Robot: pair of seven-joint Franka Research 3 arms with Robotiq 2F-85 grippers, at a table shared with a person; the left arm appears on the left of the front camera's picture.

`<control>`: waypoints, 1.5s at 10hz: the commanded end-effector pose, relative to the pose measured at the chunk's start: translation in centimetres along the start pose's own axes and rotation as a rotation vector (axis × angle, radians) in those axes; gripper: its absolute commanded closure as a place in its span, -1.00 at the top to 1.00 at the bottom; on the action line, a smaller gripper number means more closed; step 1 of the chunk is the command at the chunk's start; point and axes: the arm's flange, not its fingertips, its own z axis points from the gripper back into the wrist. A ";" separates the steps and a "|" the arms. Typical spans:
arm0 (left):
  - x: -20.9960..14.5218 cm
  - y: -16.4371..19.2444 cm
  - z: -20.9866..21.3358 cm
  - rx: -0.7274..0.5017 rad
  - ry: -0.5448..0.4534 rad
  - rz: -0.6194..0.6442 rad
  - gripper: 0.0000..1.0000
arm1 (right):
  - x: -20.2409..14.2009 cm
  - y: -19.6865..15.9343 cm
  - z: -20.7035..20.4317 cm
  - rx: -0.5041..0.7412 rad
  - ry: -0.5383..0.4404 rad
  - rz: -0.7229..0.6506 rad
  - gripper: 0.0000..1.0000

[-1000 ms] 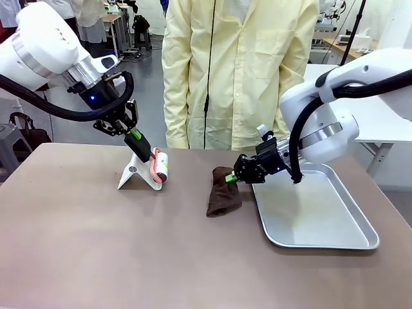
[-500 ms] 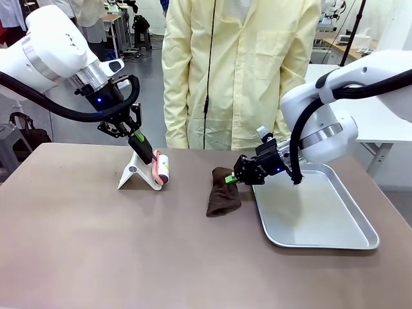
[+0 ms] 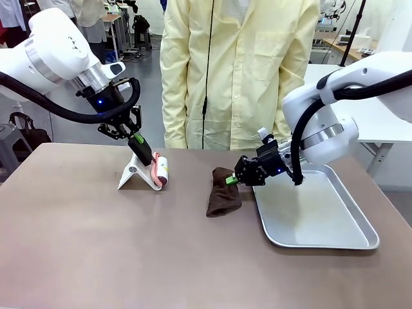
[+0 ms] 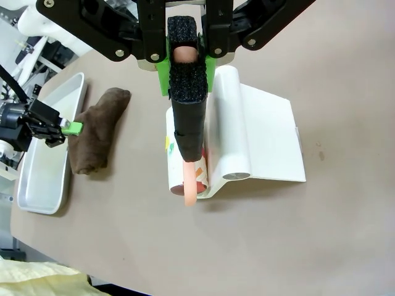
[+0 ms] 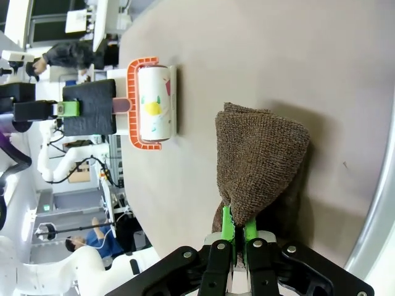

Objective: Clean the surface of the table.
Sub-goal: Return the Lint Roller and towel to their original positions.

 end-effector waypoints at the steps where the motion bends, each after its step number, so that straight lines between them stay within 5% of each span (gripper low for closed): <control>1: 0.4 -0.2 0.2 0.022 -0.013 0.034 -0.56 | 0.9 0.3 -0.2 0.007 0.023 -0.017 -0.89; 5: 0.9 0.0 0.0 0.034 0.006 0.041 -0.56 | 1.0 0.2 -0.3 0.005 0.025 -0.023 -0.89; 6: 1.0 0.1 0.0 0.036 0.012 0.054 0.54 | 1.1 0.3 -0.3 0.009 0.030 -0.031 -0.89; 7: 1.0 0.1 0.1 0.041 0.008 0.055 0.60 | 1.2 0.3 -0.3 0.012 0.034 -0.040 -0.28; 8: 1.0 0.1 0.2 0.040 0.007 0.056 1.00 | 1.3 0.2 -0.3 0.015 0.039 -0.044 -0.06; 9: 1.1 0.1 0.2 0.042 0.006 0.056 1.00 | 1.3 0.2 -0.4 0.016 0.038 -0.048 0.55; 11: 1.2 0.2 0.3 0.037 0.002 0.060 1.00 | 1.4 0.1 -0.4 0.015 0.040 -0.057 1.00; 13: 1.2 0.5 1.0 0.027 -0.013 0.069 1.00 | 1.5 0.1 -0.5 0.016 0.045 -0.057 1.00; 14: 1.2 0.8 1.4 0.028 -0.022 0.074 1.00 | 1.5 0.1 -0.5 0.016 0.050 -0.055 0.84; 15: 1.1 1.1 1.9 0.027 -0.033 0.077 1.00 | 1.5 0.1 -0.5 0.016 0.055 -0.050 1.00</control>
